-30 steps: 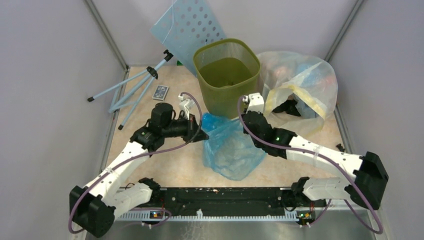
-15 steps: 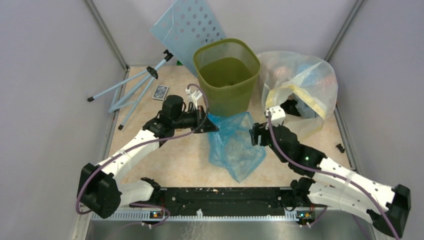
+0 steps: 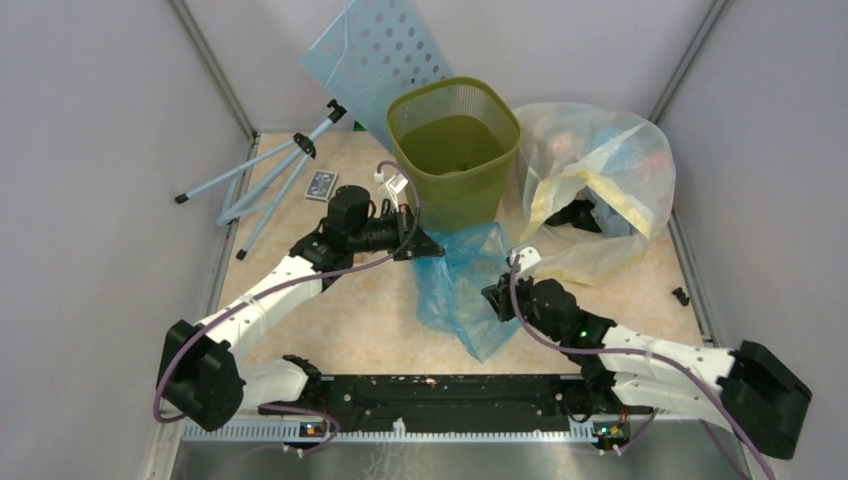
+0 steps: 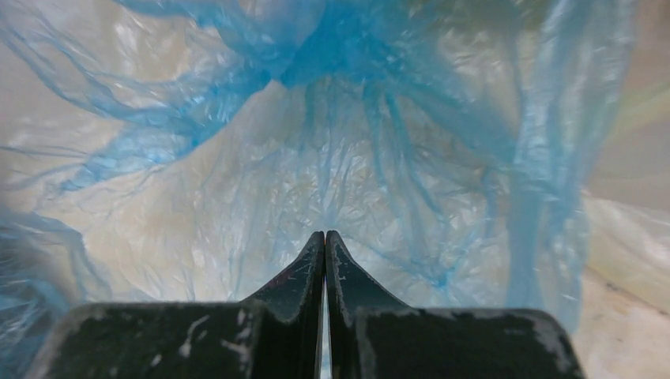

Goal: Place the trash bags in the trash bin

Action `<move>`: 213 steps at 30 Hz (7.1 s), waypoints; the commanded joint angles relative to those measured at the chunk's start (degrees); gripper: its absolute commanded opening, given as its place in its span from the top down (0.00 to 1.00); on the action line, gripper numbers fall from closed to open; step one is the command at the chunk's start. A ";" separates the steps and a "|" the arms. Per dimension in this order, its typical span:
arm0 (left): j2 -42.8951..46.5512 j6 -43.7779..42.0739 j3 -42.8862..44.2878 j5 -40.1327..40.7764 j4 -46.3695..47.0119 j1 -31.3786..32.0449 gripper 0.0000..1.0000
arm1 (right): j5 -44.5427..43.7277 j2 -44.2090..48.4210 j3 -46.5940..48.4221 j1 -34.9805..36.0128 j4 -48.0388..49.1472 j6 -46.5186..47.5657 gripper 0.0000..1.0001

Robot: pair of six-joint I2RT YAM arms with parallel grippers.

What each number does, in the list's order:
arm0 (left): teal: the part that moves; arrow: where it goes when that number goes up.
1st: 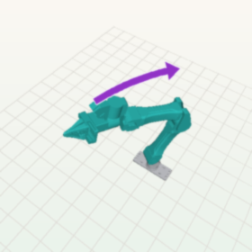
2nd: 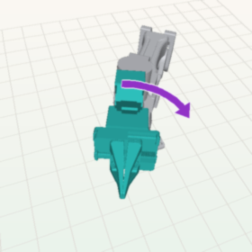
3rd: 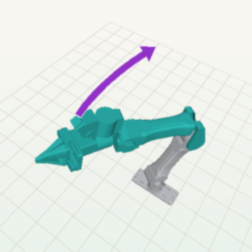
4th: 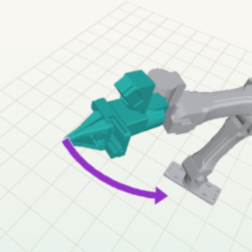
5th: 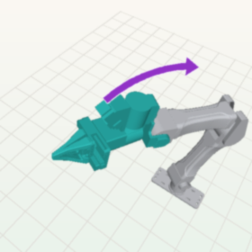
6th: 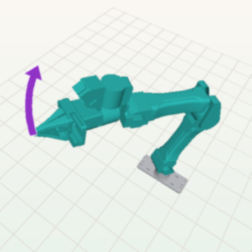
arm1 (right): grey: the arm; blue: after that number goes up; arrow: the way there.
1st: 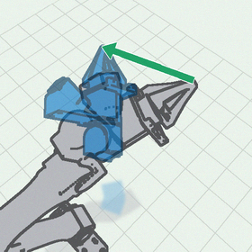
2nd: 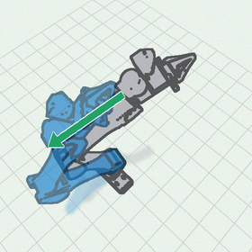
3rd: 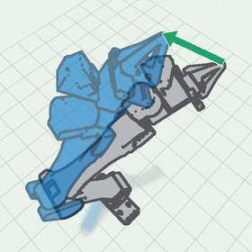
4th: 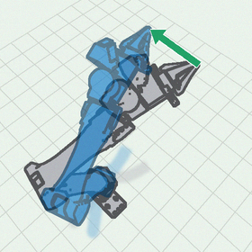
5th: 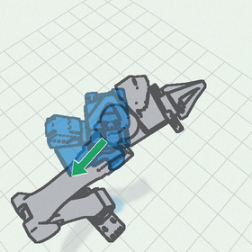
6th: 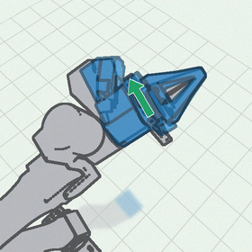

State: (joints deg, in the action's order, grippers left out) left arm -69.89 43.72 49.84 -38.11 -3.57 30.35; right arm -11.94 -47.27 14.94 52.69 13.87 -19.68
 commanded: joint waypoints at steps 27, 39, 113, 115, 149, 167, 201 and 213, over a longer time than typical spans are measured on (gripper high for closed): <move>3.07 5.12 18.05 -7.25 4.83 6.37 1.00 | 6.30 -45.40 10.21 7.18 52.16 9.49 1.00; 4.86 -0.22 16.23 -9.54 -1.64 11.27 1.00 | 21.55 -44.18 14.60 2.30 53.19 -3.65 1.00; -7.42 -22.96 49.97 46.72 -4.32 -2.01 1.00 | -4.38 -74.26 122.52 -17.44 -56.29 4.83 0.98; -8.52 -16.90 50.21 40.26 -4.72 -6.80 1.00 | -3.13 -73.97 121.77 -17.79 -56.58 5.03 0.96; -16.11 -6.14 52.73 24.60 0.64 -15.14 1.00 | 15.03 -50.65 90.06 -14.40 -41.91 14.15 0.51; -30.22 -11.32 63.99 31.09 -6.37 -16.11 1.00 | 11.68 -47.48 90.72 -13.93 -38.66 21.85 0.47; -17.26 -8.61 47.06 23.90 -0.61 -16.11 1.00 | 7.99 -25.35 94.43 -13.84 -54.15 -3.42 0.41; -16.16 -8.25 46.91 24.09 -0.96 -16.11 1.00 | -4.26 -14.10 77.71 -13.95 -55.02 -5.01 0.26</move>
State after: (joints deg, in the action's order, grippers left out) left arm -89.12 34.63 96.84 -13.28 -7.16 14.44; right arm -11.49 -59.35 94.13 38.39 -41.06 -24.23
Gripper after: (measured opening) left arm 0.003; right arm 0.739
